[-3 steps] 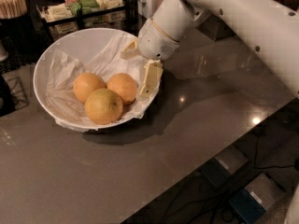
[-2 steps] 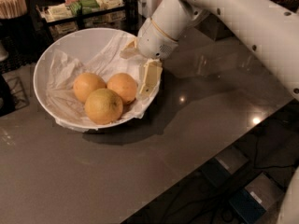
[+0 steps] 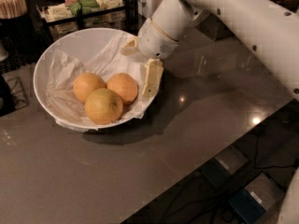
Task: Pick orange from white bowl
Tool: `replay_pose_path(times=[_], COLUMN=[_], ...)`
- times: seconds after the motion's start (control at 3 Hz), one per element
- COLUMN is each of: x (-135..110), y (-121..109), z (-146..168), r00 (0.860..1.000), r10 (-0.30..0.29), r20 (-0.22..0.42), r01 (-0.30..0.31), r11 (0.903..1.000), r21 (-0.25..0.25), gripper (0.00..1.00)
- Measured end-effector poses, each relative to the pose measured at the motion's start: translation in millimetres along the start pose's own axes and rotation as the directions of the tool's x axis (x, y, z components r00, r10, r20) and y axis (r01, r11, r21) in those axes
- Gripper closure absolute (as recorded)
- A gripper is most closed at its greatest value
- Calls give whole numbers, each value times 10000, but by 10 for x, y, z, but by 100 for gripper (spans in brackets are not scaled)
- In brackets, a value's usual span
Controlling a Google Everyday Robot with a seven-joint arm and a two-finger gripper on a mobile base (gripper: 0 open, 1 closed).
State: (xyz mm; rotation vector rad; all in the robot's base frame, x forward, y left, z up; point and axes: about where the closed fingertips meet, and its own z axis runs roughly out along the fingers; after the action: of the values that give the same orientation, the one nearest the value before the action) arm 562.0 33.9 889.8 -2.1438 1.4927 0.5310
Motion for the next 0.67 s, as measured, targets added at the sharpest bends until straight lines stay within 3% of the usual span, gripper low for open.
replay_pose_path(times=[0.67], x=[-56], y=[-26], z=[338], r00=[9995], r10=[-32], r20=[316], r01=[47], r11=[9988], r21=[-481], gripper=[18])
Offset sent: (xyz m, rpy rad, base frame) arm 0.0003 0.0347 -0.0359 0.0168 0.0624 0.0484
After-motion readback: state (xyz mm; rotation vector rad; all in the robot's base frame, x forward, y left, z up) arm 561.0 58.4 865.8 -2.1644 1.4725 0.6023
